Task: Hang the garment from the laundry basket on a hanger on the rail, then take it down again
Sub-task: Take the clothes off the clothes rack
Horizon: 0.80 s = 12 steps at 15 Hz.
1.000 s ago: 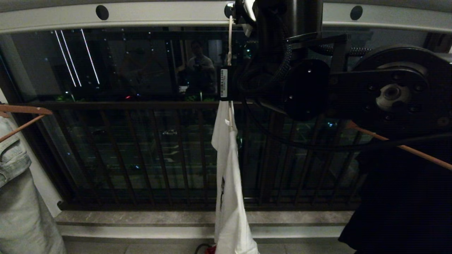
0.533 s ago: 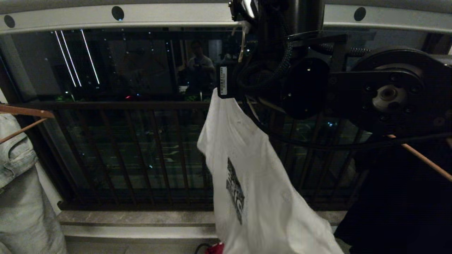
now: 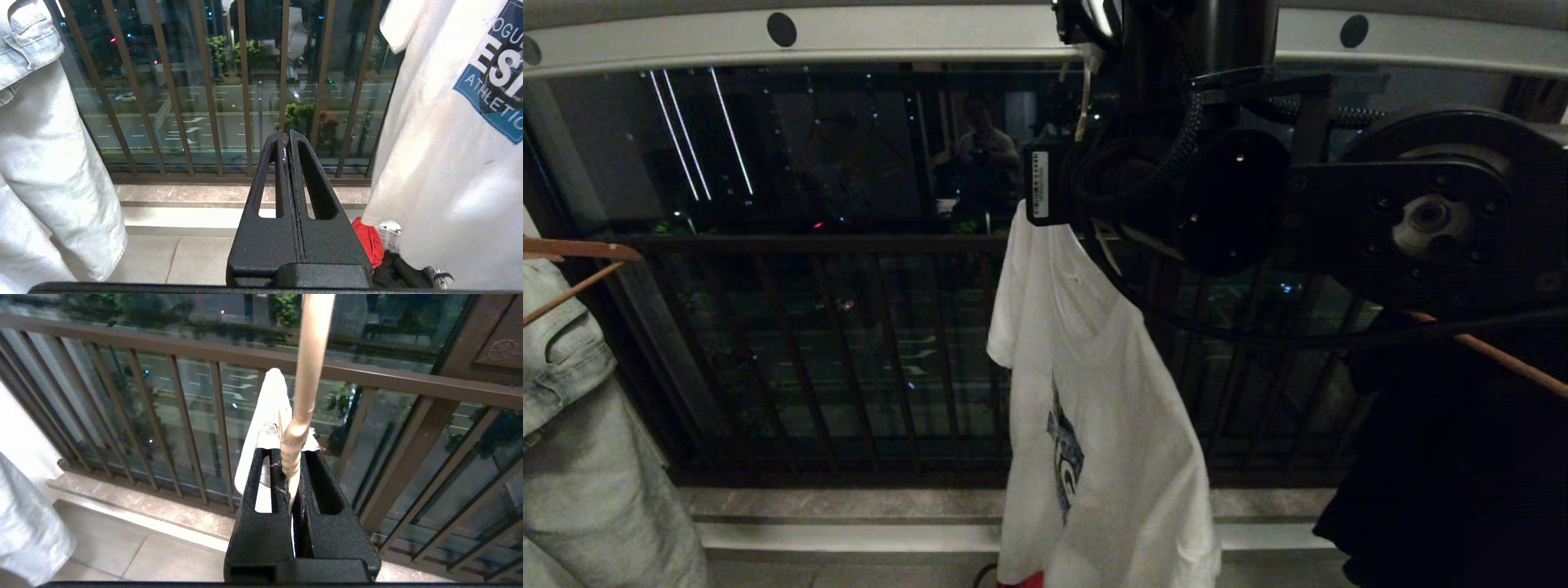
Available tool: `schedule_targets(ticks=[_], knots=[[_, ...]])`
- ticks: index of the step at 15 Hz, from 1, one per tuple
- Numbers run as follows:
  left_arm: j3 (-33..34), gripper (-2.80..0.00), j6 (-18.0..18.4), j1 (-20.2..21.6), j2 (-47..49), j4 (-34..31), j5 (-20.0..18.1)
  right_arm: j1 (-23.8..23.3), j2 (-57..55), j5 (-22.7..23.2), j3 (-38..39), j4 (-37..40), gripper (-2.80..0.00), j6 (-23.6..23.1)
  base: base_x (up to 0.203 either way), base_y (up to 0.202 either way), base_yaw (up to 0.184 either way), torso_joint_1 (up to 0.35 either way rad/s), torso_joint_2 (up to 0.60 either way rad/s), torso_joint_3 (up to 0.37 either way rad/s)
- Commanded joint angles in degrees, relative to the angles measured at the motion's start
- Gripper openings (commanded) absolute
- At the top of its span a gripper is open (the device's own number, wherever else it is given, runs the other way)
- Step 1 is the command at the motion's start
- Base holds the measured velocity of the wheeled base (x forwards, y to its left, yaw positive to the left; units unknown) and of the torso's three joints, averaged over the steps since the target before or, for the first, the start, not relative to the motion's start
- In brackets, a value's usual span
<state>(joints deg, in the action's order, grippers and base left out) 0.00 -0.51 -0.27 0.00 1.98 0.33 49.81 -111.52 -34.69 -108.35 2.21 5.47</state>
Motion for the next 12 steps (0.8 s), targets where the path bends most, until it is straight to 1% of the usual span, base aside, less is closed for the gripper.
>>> schedule_targets(ticks=[1,5,10,12], knots=[[0.52,-2.80,-0.02,0.00,0.09,0.05,0.02,0.02,0.80,-0.29,0.11,-0.01,-2.80,-0.02,0.000,0.000,0.000,0.000,0.00,0.000],[0.44,-2.80,-0.02,0.00,0.09,0.05,0.02,0.58,1.77,-0.37,0.24,-0.01,-2.80,-0.17,0.000,0.000,0.000,0.000,0.00,0.000],[0.51,-2.80,-0.02,0.00,0.09,0.05,0.02,2.72,3.39,-0.64,0.42,0.05,-2.80,-0.90,0.000,0.000,0.000,0.000,0.00,0.000],[0.45,-2.80,-0.02,0.00,0.09,0.05,0.02,4.07,4.22,-2.04,0.95,0.08,-2.80,-1.15,0.000,0.000,0.000,0.000,0.00,0.000]])
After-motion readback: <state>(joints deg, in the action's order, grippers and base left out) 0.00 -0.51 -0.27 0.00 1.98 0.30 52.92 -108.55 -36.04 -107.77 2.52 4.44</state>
